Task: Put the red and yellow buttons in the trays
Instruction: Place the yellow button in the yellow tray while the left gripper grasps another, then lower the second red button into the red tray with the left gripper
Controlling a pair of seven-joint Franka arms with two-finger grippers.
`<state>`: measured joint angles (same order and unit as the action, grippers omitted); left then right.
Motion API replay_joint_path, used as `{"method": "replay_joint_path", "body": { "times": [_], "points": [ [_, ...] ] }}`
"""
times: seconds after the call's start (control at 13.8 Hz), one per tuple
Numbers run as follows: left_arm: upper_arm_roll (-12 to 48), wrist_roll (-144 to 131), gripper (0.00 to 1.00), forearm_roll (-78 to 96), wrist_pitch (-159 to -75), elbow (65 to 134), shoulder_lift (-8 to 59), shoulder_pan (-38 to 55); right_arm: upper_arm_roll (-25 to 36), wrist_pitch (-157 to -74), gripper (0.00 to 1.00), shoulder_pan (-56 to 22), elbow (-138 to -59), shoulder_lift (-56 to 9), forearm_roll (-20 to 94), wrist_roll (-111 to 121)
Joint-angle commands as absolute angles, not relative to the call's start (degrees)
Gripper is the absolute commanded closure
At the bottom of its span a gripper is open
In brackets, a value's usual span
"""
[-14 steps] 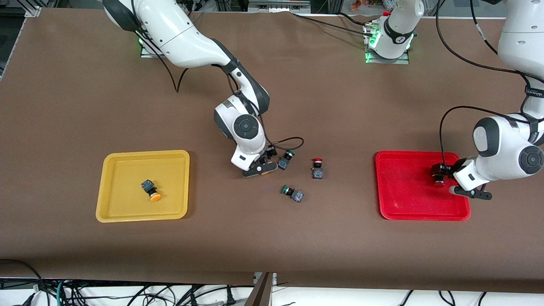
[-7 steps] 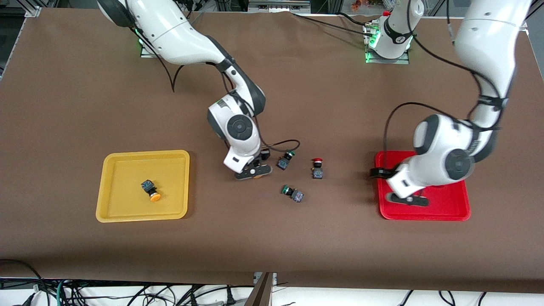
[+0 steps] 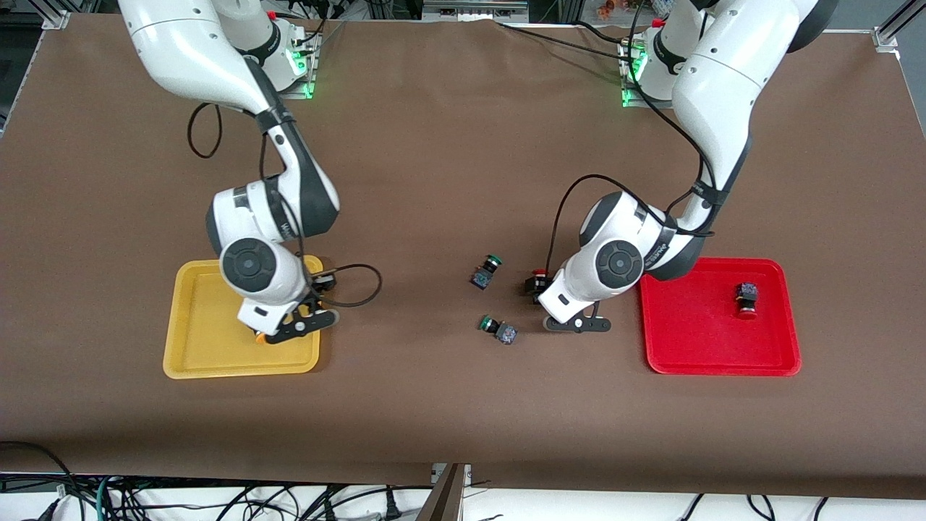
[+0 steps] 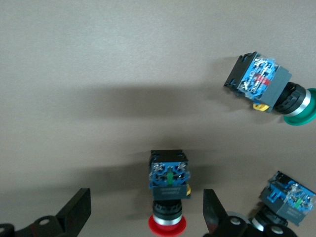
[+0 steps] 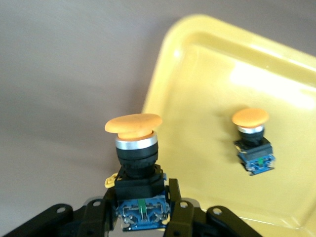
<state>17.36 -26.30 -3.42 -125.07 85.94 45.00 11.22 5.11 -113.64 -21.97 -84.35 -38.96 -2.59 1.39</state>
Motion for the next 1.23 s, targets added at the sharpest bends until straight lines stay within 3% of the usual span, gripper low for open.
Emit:
{"method": "replay_joint_path", "body": {
  "times": [0.0, 0.14, 0.22, 0.29, 0.51, 0.58, 0.87, 1.16],
  "points": [
    [16.09, -27.76, 0.0, -3.95, -128.04, 84.11, 47.1, 13.26, 5.63, -119.52, 0.89, -19.27, -90.35, -38.66, -1.94, 5.43],
    [12.94, -29.7, 0.0, -6.93, -130.16, 84.11, 48.07, 16.94, 5.54, -119.62, 0.53, -18.11, -90.09, -39.73, 1.12, 5.62],
    [11.35, -30.66, 0.0, -7.55, -130.25, 84.02, 48.42, 18.88, 5.54, -119.45, 0.17, -17.41, -90.09, -39.55, 2.01, 5.71],
    [10.12, -31.02, 0.21, -7.65, -130.17, 84.02, 48.43, 20.38, 5.45, -119.36, 0.0, -16.79, -89.91, -39.12, 2.11, 6.15],
    [9.67, -31.11, 0.85, -7.65, -129.9, 84.02, 47.73, 20.66, 5.62, -117.7, 0.0, -16.87, -87.46, -35.18, 2.98, 5.72],
    [9.67, -31.03, 0.97, -7.56, -129.73, 84.02, 47.46, 20.13, 5.71, -116.99, 0.0, -16.87, -87.45, -33.33, 3.25, 5.54],
    [9.58, -30.68, 1.0, -7.03, -128.16, 84.73, 44.22, 16.27, 7.11, -108.14, 0.0, -16.87, -87.45, -22.44, 3.25, 5.01],
    [10.11, -21.32, 1.0, -7.21, -122.89, 84.99, 39.56, 6.35, 10.8, -98.19, 0.0, -16.87, -87.8, -11.0, 2.37, 8.24]
  ]
}}
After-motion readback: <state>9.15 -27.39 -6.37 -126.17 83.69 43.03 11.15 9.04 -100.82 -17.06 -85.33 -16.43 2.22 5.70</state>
